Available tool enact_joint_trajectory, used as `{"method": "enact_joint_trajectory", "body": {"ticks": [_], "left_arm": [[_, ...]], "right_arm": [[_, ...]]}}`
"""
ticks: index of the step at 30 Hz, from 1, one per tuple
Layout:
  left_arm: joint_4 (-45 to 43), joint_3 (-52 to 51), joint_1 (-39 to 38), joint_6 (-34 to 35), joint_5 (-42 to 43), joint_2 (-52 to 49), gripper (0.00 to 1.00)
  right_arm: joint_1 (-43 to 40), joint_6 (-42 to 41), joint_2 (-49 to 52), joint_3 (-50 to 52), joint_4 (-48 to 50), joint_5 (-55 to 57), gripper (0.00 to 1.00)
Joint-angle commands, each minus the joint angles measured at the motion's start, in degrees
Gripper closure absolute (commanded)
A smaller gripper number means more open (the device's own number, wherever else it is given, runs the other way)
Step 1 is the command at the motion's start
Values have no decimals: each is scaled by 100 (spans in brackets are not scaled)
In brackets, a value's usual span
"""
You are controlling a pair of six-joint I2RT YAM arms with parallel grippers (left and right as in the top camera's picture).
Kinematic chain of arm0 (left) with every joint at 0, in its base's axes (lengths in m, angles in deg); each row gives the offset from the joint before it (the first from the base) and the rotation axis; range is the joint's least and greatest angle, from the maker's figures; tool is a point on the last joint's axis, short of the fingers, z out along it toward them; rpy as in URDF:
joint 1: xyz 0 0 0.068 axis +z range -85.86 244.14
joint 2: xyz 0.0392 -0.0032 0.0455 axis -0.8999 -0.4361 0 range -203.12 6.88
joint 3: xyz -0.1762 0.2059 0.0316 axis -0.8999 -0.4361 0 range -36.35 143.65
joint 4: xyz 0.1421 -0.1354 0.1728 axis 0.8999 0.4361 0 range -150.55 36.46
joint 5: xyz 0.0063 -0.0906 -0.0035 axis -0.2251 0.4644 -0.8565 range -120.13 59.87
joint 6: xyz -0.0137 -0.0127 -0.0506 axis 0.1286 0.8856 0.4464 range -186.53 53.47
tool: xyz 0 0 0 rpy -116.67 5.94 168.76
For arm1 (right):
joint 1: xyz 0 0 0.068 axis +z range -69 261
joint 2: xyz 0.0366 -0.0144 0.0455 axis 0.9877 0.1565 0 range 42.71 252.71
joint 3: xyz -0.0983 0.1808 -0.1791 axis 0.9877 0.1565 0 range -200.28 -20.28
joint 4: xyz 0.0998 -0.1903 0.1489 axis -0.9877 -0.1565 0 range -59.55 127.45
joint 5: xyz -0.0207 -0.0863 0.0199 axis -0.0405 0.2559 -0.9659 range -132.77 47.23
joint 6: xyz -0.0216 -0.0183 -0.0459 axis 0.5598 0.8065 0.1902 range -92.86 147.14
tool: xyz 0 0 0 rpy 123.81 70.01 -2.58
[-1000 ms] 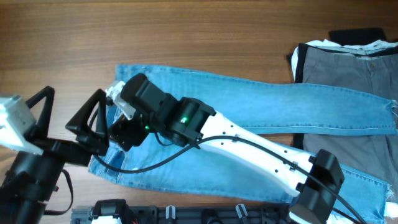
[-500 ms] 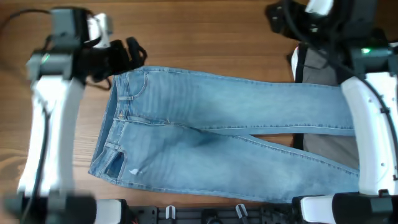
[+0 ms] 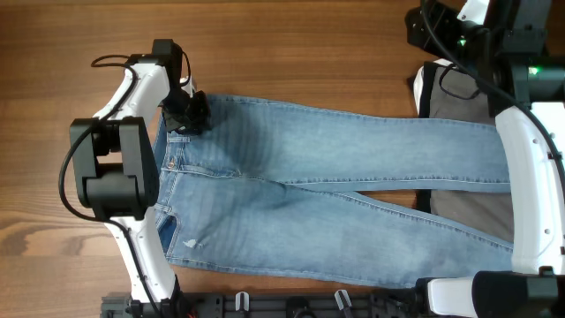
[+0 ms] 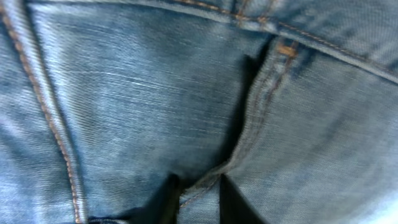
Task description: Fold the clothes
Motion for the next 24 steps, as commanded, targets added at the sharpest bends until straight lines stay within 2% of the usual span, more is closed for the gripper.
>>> {"method": "enact_joint_trajectory", "body": {"ticks": [1,2,4,7,8,9,11,13,16,18,19,22,24], "left_arm": [[-168,-157,372,643,-1517,-881,92],[-262,-157,754,1060,-1947,-1014,91],[-643,-144,1650,1342,-1982,-1040,85],[-592,140,2841,1445,-1862,-1036,85],[-492,251,3182,1440,-1705,-1027,85],[-365,442,3674,1215,-1097,-1027,85],[-243,599,4033,761,-227,-970,81],[-87,658,4129,348,304,-699,72],[66,658,3980,13,387,57,63],[369,658,3779,-83,382,726,57],[527,658,3696,-83,382,946,55],[1150,658,3388,-81,382,1552,53],[1464,658,3200,-74,385,1803,57]], "right_arm": [[13,74,120,-44,0,160,29],[13,79,120,-44,-2,157,30],[13,83,120,-42,-48,157,30],[13,385,179,-39,-142,155,30],[13,485,221,-39,-199,153,30],[13,706,358,-39,-361,153,30],[13,833,579,-39,-595,133,30],[13,841,824,-39,-728,133,30],[13,986,1224,-39,-863,85,31],[20,1099,1517,-39,-988,-219,37],[37,1224,1700,-39,-1078,-413,45],[55,1237,2103,-39,-1198,-479,49],[68,1276,2277,-39,-1174,-695,60]]}}
